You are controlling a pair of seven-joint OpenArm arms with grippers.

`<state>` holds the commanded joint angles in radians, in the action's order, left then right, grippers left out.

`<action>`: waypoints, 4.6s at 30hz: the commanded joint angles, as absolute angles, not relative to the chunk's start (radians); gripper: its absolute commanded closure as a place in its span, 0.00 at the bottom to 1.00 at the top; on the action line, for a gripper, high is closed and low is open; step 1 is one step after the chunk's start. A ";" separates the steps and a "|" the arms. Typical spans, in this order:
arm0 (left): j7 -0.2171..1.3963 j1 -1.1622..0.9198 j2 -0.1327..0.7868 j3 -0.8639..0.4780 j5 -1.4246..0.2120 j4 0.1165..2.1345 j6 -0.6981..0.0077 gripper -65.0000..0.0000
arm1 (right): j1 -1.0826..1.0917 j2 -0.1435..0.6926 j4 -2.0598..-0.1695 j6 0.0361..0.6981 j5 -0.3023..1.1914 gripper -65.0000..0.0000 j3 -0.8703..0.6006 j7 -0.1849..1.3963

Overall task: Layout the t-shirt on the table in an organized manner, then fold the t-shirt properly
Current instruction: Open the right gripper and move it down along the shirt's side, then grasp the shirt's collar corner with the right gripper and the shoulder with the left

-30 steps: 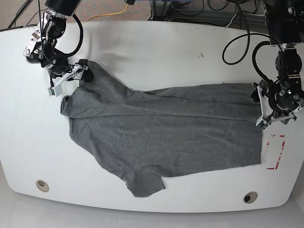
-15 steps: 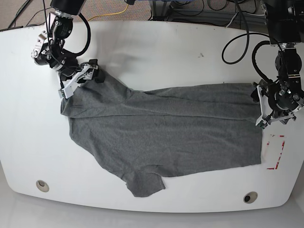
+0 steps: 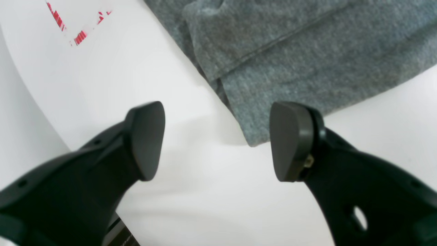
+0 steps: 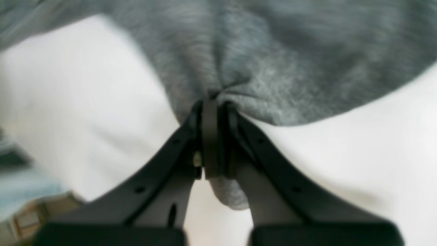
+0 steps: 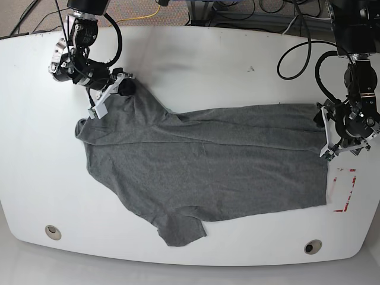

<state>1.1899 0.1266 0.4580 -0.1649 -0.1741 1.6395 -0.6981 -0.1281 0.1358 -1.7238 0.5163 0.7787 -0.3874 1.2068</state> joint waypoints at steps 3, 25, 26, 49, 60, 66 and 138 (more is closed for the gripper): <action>1.190 0.127 0.458 -0.165 -0.174 1.638 -0.698 0.33 | -0.097 0.136 -1.765 0.512 0.834 0.99 -0.377 1.208; 1.190 0.082 0.456 -0.165 -0.174 1.639 -0.698 0.33 | 0.318 0.211 -1.426 0.519 0.854 0.99 -0.377 1.162; 1.190 0.081 0.456 -0.165 -0.174 1.639 -0.698 0.33 | 0.328 0.217 -1.409 0.519 0.854 0.99 -0.375 1.152; 1.190 0.077 0.456 -0.165 -0.174 1.639 -0.698 0.33 | 0.532 0.358 -1.222 0.519 0.852 0.77 -0.035 0.929; 1.190 0.077 0.456 -0.163 -0.174 1.641 -0.698 0.33 | 0.522 0.414 -1.228 0.519 0.862 0.06 -0.024 0.935; 1.190 0.048 0.460 -0.165 -0.176 1.728 -0.698 0.33 | 0.372 0.515 -1.397 0.512 0.857 0.06 -0.025 0.949; 1.015 -0.044 0.282 -0.423 -0.177 1.581 -0.698 0.32 | 0.157 0.429 -1.265 0.698 0.294 0.99 -0.320 0.837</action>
<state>1.0150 -0.0437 0.2816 -0.4227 -0.1772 1.5812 -0.6981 0.1573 0.4289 -1.2651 0.6981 0.2938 -0.3199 0.8370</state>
